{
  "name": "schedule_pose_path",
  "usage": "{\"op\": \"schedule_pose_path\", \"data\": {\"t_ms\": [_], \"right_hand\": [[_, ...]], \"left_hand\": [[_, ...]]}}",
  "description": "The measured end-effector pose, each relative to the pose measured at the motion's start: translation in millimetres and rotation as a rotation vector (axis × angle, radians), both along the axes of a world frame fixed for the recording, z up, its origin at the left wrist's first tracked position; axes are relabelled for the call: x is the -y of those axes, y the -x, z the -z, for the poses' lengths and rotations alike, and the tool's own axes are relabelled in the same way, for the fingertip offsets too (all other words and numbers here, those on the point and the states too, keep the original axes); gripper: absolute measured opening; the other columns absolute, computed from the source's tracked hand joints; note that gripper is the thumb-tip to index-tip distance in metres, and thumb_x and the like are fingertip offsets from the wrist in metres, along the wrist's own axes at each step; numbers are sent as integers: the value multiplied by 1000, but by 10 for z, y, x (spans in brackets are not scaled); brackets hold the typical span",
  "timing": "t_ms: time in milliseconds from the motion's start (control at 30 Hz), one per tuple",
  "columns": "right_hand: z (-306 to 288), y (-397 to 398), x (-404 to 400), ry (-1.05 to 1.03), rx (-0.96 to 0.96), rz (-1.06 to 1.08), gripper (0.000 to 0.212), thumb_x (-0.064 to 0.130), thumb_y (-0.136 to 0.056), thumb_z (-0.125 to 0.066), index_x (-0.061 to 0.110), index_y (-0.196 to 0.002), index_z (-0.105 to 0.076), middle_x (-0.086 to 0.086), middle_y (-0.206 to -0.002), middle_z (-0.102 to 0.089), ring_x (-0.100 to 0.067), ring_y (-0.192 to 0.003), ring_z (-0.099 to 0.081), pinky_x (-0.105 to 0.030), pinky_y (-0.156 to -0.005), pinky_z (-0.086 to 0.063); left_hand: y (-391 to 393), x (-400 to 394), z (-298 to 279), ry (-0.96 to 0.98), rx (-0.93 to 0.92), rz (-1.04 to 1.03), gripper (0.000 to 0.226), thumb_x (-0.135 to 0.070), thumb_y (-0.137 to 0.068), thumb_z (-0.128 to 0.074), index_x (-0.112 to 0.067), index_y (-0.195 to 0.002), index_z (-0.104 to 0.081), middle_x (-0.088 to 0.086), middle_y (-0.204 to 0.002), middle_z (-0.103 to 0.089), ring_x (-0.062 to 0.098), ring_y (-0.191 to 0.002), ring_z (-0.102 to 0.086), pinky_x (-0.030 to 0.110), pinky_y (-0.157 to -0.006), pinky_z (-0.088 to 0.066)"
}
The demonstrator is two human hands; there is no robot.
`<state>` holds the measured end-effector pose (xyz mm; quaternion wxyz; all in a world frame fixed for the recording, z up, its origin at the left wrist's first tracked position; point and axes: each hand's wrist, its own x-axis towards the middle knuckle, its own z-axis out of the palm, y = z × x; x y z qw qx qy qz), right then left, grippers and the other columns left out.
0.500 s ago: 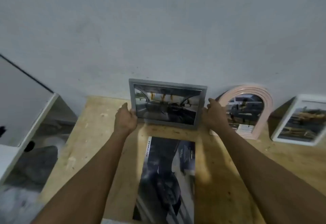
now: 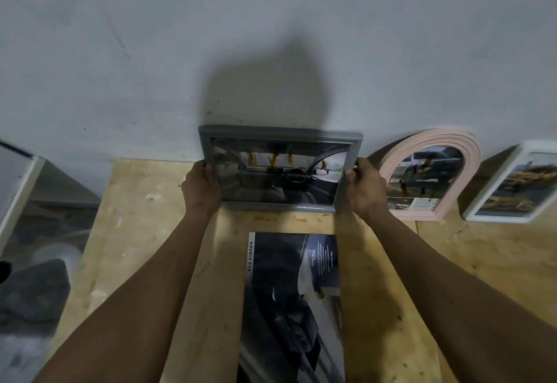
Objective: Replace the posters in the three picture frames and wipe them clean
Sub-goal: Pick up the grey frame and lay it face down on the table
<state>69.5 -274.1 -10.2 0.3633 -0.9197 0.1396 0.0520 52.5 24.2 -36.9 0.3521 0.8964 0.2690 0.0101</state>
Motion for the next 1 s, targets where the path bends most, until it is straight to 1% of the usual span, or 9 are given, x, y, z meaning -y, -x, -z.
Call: {"op": "schedule_pose_path", "data": {"t_ms": [100,200,400,567,700,800,867,933,1000], "right_hand": [[-111,59,8,-27,44,-22,23,21,-101,-46,15,-119,-58,-11,-100,-69,-30,-88,-63,-42,-79,-52],[-214,117,47,-67,92,-49,29,23,-100,-48,12,-125,-60,-9,-102,-69,-25,-90,-61,-31,-76,-46],[-555,408,287,-223,95,28,35,26,-100,-52,8,-128,-60,3,-98,-58,-14,-96,-55,-23,-83,-39],[-708,773,952,-553,-32,114,12,29,-92,-63,21,-93,-71,-5,-98,-71,-22,-93,-66,-40,-85,-56],[-732,1197,1715,-639,-166,4,18,23,-94,-61,11,-101,-72,-14,-102,-70,-32,-97,-67,-44,-83,-58],[-733,1494,2261,-612,-166,-84,18,20,-97,-57,9,-104,-69,-19,-105,-67,-30,-95,-66,-41,-79,-58],[-759,1664,2567,-523,-143,-136,21,19,-97,-57,5,-108,-66,-20,-101,-65,-25,-87,-61,-40,-76,-53],[-826,1824,2807,-451,-120,-112,25,20,-97,-57,8,-119,-63,-9,-94,-62,-20,-84,-56,-42,-75,-52],[-847,1944,3006,-470,-79,-104,25,18,-98,-56,13,-122,-61,-2,-85,-60,-17,-77,-56,-40,-69,-51]], "left_hand": [[70,-1,-51,9,41,-20,34,-20,-106,-35,0,-119,-60,27,-116,-64,47,-104,-58,43,-79,-42],[216,27,-153,15,118,-55,33,-18,-106,-36,5,-113,-59,28,-111,-64,45,-99,-58,36,-72,-33],[596,333,-411,99,214,-176,38,-24,-105,-38,5,-98,-61,28,-96,-63,38,-87,-57,35,-69,-35],[972,856,-530,288,213,-332,42,-34,-100,-48,-3,-74,-56,10,-70,-54,22,-72,-50,33,-70,-40],[1402,1476,-602,405,256,-385,41,-33,-97,-53,-5,-67,-55,3,-62,-45,17,-64,-41,30,-67,-39],[1739,2002,-659,519,249,-416,32,-27,-98,-56,-6,-75,-62,2,-57,-44,11,-47,-41,23,-53,-38],[1940,2261,-697,572,256,-398,30,-29,-96,-57,-12,-72,-65,3,-59,-49,14,-56,-47,25,-56,-42],[2079,2447,-731,523,232,-342,28,-33,-94,-57,-14,-76,-68,5,-72,-57,19,-73,-49,33,-68,-43],[2189,2611,-767,495,209,-292,26,-33,-96,-55,-16,-82,-69,5,-82,-61,19,-76,-49,32,-70,-41]]}}
